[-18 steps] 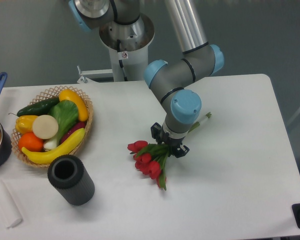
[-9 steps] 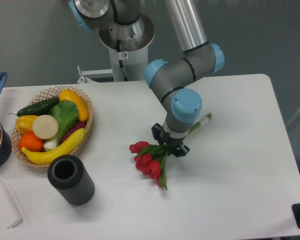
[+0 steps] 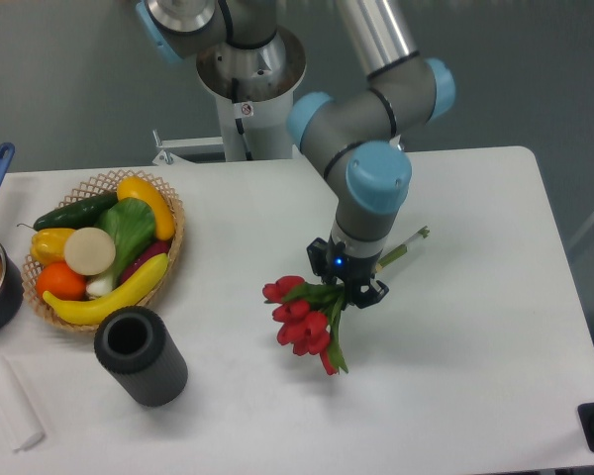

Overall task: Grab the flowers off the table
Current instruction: 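Lift the gripped red tulip bundle up off the table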

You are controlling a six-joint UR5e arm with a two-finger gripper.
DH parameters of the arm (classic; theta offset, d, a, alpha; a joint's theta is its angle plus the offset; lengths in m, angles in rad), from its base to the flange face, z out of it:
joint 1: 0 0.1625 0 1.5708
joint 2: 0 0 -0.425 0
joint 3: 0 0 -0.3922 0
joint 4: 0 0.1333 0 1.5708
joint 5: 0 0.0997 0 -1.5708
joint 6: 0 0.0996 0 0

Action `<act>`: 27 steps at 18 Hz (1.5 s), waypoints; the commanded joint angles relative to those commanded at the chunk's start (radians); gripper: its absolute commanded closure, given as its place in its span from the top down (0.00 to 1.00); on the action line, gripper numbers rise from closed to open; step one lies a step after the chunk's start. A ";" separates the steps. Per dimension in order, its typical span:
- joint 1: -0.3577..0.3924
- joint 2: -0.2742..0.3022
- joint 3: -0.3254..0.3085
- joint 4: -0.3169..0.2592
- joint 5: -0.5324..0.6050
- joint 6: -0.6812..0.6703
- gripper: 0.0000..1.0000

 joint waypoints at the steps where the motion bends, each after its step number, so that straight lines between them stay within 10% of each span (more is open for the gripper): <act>1: 0.014 0.023 0.008 0.000 -0.037 -0.003 0.40; 14: 0.219 0.118 0.063 0.002 -0.754 -0.127 0.40; 27: 0.244 0.118 0.051 0.000 -0.810 -0.131 0.40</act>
